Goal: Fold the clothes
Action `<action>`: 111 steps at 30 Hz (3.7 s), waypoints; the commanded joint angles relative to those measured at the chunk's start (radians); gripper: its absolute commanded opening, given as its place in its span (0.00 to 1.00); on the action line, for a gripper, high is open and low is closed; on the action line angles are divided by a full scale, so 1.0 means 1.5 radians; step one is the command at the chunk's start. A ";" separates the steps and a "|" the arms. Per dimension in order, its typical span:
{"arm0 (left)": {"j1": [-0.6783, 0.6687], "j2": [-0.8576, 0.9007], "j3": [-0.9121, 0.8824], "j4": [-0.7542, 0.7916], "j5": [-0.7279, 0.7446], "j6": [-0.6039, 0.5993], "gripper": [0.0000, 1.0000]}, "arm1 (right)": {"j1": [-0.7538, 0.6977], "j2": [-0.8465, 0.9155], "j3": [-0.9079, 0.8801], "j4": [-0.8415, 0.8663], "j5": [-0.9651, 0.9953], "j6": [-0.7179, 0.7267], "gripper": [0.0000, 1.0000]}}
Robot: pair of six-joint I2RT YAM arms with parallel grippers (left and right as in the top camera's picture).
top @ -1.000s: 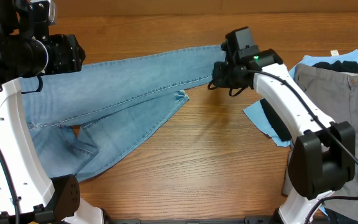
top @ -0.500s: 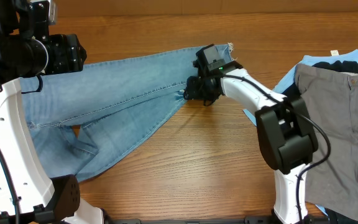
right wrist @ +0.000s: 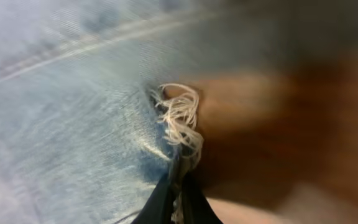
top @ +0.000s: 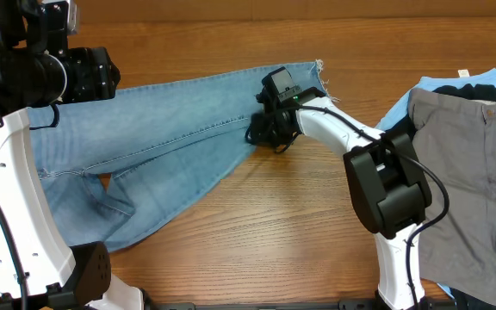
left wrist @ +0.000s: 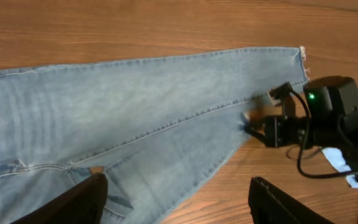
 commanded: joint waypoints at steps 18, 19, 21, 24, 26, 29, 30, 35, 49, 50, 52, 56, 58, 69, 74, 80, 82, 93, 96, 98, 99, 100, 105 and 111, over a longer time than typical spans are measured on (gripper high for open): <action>-0.001 -0.007 0.003 -0.001 -0.074 -0.002 0.79 | -0.327 -0.316 0.014 -0.302 0.213 -0.040 0.31; 0.003 -0.011 0.003 -0.001 -0.080 -0.003 0.80 | -0.330 -0.316 0.014 -0.309 0.210 -0.046 0.42; 0.012 -0.024 0.003 -0.001 -0.087 -0.005 0.81 | -0.331 -0.316 0.014 -0.316 0.210 -0.051 0.46; 0.038 -0.057 -0.006 -0.001 -0.088 -0.011 0.84 | -0.331 -0.316 0.014 -0.319 0.210 -0.057 0.55; 0.060 -0.089 -0.029 -0.001 -0.100 -0.025 0.87 | -0.331 -0.316 0.014 -0.319 0.210 -0.057 0.61; 0.106 -0.145 -0.090 -0.001 -0.146 -0.064 0.89 | -0.331 -0.316 0.014 -0.318 0.210 -0.057 0.68; 0.122 -0.159 -0.113 -0.001 -0.147 -0.073 0.89 | -0.331 -0.316 0.014 -0.319 0.210 -0.057 0.70; 0.185 -0.198 -0.272 -0.001 -0.150 -0.117 0.89 | -0.331 -0.316 0.014 -0.321 0.209 -0.057 0.77; 0.410 -0.194 -0.773 0.208 -0.183 -0.218 0.76 | -0.331 -0.309 -0.025 -0.331 0.209 -0.057 0.77; 0.443 -0.194 -0.806 0.235 -0.172 -0.226 0.75 | -0.331 -0.308 -0.025 -0.331 0.209 -0.057 0.77; 0.501 -0.194 -0.860 0.282 -0.151 -0.227 0.69 | -0.331 -0.304 -0.025 -0.330 0.209 -0.057 0.77; 0.605 -0.192 -0.940 0.360 -0.113 -0.227 0.57 | -0.331 -0.296 -0.025 -0.329 0.210 -0.057 0.77; 0.647 -0.187 -0.968 0.404 -0.096 -0.227 0.57 | -0.331 -0.292 -0.025 -0.329 0.209 -0.057 0.77; 0.681 -0.129 -1.054 0.552 -0.107 -0.227 0.60 | -0.331 -0.289 -0.025 -0.316 0.210 -0.057 0.76; 0.682 -0.091 -1.073 0.590 -0.111 -0.227 0.43 | -0.331 -0.289 -0.025 -0.312 0.210 -0.057 0.76; 0.682 -0.071 -1.073 0.588 -0.123 -0.236 0.20 | -0.331 -0.289 -0.025 -0.297 0.210 -0.057 0.76; 0.682 -0.071 -1.073 0.588 -0.133 -0.246 0.04 | -0.331 -0.287 -0.025 -0.282 0.210 -0.056 0.77; 0.682 -0.072 -1.011 0.538 -0.119 -0.252 0.04 | -0.367 -0.190 -0.025 -0.210 0.193 0.016 0.61; 0.682 -0.072 -0.991 0.523 -0.121 -0.252 0.04 | -0.369 -0.144 -0.025 -0.190 0.164 0.011 0.61; 0.682 -0.072 -0.985 0.516 -0.129 -0.252 0.04 | -0.369 -0.116 -0.025 -0.188 0.143 0.012 0.61; 0.682 -0.072 -0.984 0.515 -0.135 -0.254 0.04 | -0.369 -0.102 -0.025 -0.188 0.124 0.011 0.61; 0.682 -0.072 -0.984 0.514 -0.138 -0.255 0.04 | -0.368 -0.090 -0.025 -0.186 0.109 0.011 0.61; 0.683 -0.072 -0.984 0.514 -0.145 -0.257 0.04 | -0.367 -0.041 -0.025 -0.178 0.054 0.011 0.59; 0.699 -0.072 -0.983 0.512 -0.152 -0.260 0.04 | -0.367 -0.035 -0.025 -0.165 0.018 -0.003 0.53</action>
